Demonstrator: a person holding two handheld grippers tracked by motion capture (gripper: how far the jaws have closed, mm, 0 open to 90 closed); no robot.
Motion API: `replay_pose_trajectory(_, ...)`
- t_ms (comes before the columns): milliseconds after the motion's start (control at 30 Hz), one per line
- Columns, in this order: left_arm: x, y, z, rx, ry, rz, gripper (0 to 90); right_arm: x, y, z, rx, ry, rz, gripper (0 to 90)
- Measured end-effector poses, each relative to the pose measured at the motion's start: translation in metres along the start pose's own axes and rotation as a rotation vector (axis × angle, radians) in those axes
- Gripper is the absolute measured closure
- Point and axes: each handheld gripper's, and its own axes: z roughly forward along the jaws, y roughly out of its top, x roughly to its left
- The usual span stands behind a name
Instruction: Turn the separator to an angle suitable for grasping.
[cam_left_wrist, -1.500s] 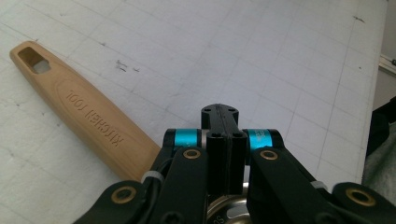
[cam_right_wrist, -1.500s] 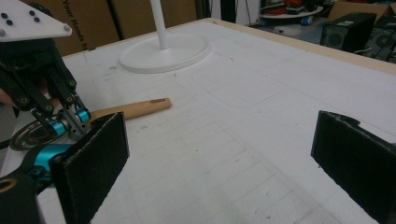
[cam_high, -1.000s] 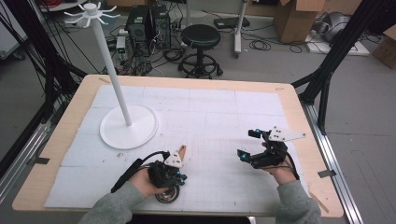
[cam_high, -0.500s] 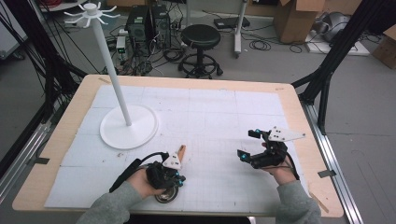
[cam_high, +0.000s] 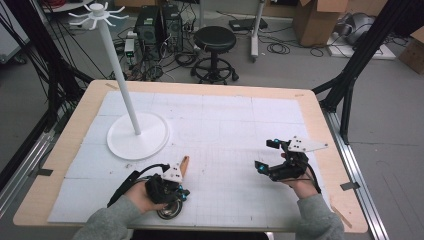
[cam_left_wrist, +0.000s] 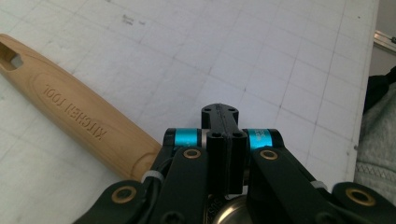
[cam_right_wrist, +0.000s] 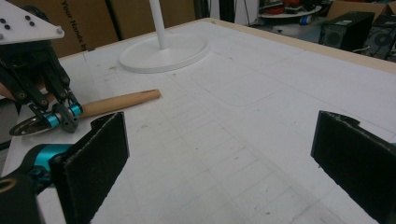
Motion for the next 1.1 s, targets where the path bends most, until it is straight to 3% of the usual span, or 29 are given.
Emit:
replay_pose_trajectory(667, 0.004, -0.025, -0.02, -0.017, 0.0, -0.004, 89.7, 0.0, -0.001, -0.001, 0.004, -0.019, 0.008, 3.3)
replay_pose_trajectory(1100, 0.008, -0.048, -0.04, -0.028, 0.001, -0.03, 89.7, 0.001, -0.001, -0.001, 0.003, -0.021, 0.005, 3.3)
